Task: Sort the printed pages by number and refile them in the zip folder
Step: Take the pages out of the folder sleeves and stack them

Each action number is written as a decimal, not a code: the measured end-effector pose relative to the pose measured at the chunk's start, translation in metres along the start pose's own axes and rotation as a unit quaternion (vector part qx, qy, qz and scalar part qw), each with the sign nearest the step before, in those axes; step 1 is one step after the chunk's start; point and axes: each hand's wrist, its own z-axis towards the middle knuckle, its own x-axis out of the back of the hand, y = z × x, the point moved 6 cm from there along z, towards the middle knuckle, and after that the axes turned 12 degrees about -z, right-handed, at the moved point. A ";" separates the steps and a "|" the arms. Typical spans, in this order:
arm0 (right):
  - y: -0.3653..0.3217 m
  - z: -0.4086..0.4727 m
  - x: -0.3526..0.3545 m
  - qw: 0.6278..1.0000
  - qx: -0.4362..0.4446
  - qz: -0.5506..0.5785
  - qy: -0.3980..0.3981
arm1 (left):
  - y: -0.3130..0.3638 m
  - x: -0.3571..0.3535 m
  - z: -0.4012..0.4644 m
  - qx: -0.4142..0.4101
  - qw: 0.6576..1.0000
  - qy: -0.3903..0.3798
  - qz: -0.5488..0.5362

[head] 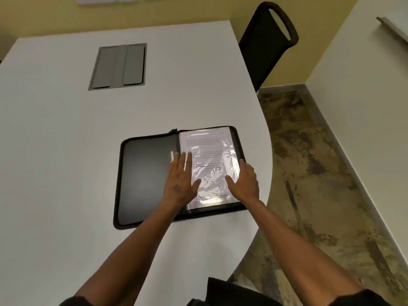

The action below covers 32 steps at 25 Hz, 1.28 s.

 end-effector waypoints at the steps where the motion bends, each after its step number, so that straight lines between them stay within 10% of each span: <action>1: 0.005 0.004 -0.004 1.000 -0.011 -0.022 -0.015 | -0.001 -0.010 -0.001 0.014 1.000 -0.018 0.006; 10: 0.023 0.008 -0.024 0.987 -0.032 -0.118 -0.107 | -0.009 -0.088 -0.016 0.029 0.978 -0.207 0.022; 32: 0.048 -0.003 -0.007 0.983 -0.119 0.129 0.060 | -0.002 -0.079 -0.032 0.000 0.989 -0.140 -0.056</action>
